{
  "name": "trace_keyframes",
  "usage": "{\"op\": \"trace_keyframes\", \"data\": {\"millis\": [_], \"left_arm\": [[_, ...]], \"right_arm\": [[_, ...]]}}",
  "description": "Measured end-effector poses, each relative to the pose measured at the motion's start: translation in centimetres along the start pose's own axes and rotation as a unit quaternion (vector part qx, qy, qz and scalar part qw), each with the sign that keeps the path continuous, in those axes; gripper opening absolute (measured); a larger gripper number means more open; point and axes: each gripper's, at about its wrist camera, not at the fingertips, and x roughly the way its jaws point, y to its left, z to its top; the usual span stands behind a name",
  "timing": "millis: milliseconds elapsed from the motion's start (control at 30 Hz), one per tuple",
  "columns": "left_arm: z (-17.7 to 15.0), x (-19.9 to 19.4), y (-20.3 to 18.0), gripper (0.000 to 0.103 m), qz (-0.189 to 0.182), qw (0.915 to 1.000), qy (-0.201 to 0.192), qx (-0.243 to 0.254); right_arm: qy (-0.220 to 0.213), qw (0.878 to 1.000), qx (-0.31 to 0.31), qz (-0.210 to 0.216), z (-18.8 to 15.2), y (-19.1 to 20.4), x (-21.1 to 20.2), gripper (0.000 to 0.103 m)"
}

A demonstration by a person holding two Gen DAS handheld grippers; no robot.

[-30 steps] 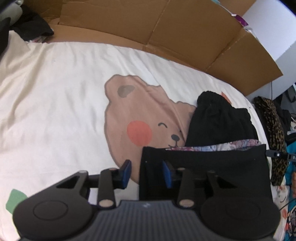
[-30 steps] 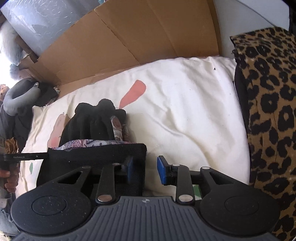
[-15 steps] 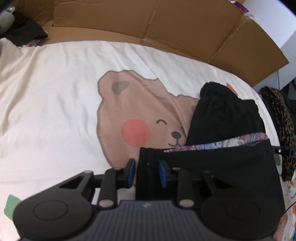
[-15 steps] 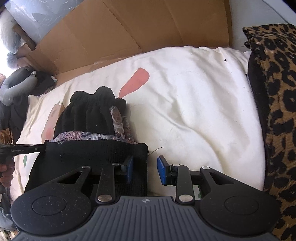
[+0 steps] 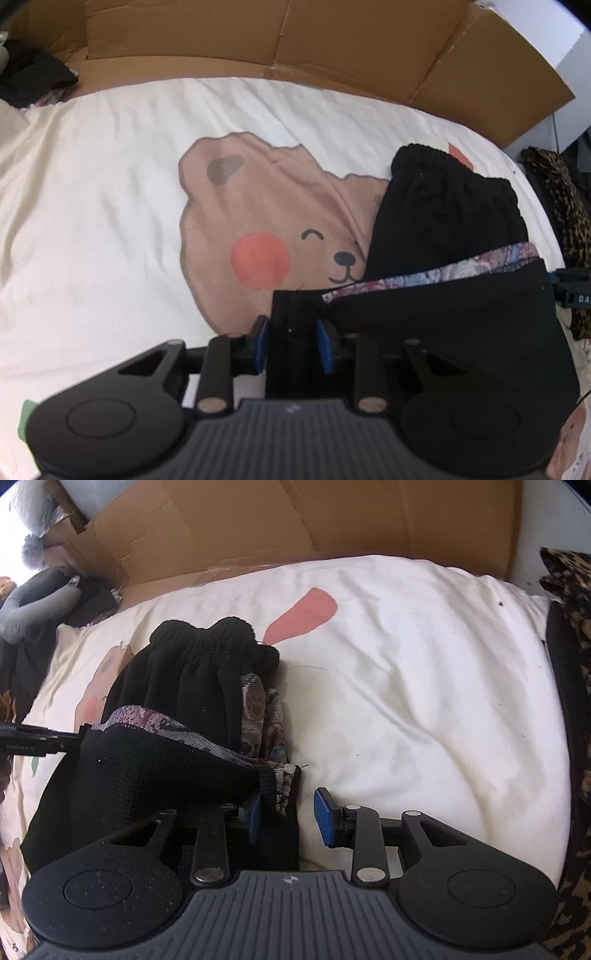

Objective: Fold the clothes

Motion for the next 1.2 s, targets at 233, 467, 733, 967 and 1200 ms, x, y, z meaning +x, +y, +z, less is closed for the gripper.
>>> {"op": "trace_keyframes", "data": {"millis": [233,467,733,967,1200], "left_arm": [[-0.3,0.2,-0.8,0.026,0.0,0.9999,-0.004,0.012],[-0.9,-0.8,-0.9,0.008,-0.001,0.9996,-0.026,0.001],[-0.7,-4.8,-1.3,0.008,0.004,0.9976,-0.07,-0.001],[1.0,-7.6,-2.6,0.007,0.005,0.9961,-0.087,-0.008],[3.5,-9.1,-4.9,0.007,0.027,0.9934,-0.109,0.024]], "right_arm": [[0.003,1.0,-0.023,0.008,0.1,0.9,0.4,0.018],[-0.007,1.0,0.008,0.008,0.0,0.5,-0.8,0.007],[-0.058,0.997,0.043,-0.014,-0.6,-0.1,-5.6,0.005],[-0.098,0.992,0.084,-0.004,-0.6,0.1,-9.8,0.005],[-0.11,0.989,0.096,-0.025,0.2,-0.2,-10.9,0.005]]}}
